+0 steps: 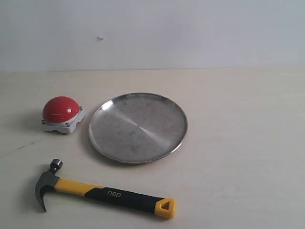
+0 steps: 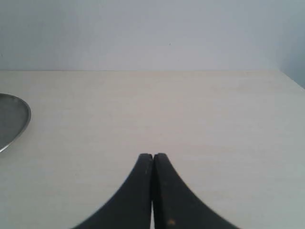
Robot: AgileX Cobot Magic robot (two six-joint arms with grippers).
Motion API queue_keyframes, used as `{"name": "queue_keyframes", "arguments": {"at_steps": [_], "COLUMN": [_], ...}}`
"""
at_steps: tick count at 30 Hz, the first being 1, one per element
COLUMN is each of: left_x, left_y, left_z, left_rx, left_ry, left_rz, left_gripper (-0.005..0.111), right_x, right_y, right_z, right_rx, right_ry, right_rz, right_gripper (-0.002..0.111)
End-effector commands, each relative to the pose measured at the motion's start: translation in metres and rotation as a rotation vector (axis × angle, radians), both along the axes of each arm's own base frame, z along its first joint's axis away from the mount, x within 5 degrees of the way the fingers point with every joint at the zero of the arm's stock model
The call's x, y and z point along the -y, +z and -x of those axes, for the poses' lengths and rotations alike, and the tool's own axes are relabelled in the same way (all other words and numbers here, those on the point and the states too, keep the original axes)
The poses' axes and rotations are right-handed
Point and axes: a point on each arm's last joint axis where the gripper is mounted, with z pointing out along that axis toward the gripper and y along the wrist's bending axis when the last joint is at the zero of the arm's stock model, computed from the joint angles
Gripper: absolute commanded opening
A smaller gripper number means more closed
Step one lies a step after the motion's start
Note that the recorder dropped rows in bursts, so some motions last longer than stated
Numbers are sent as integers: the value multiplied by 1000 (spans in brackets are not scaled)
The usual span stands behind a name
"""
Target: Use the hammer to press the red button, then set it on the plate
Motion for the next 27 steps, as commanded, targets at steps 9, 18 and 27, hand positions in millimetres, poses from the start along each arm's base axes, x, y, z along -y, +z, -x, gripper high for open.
{"name": "queue_keyframes", "arguments": {"at_steps": [9,18,27], "left_x": [0,0,0], "left_y": [1,1,1], "left_z": [0,0,0], "left_rx": [13,13,13], "left_ry": [6,6,6], "left_rz": [9,9,9], "left_gripper": [0,0,0], "right_x": [0,-6,-4], "right_y": [16,90,113], "right_z": [-2,30,63], "right_rx": [191,1112,1510], "right_ry": [7,104,203], "right_rz": [82,-109,-274], "right_gripper": [0,0,0]}}
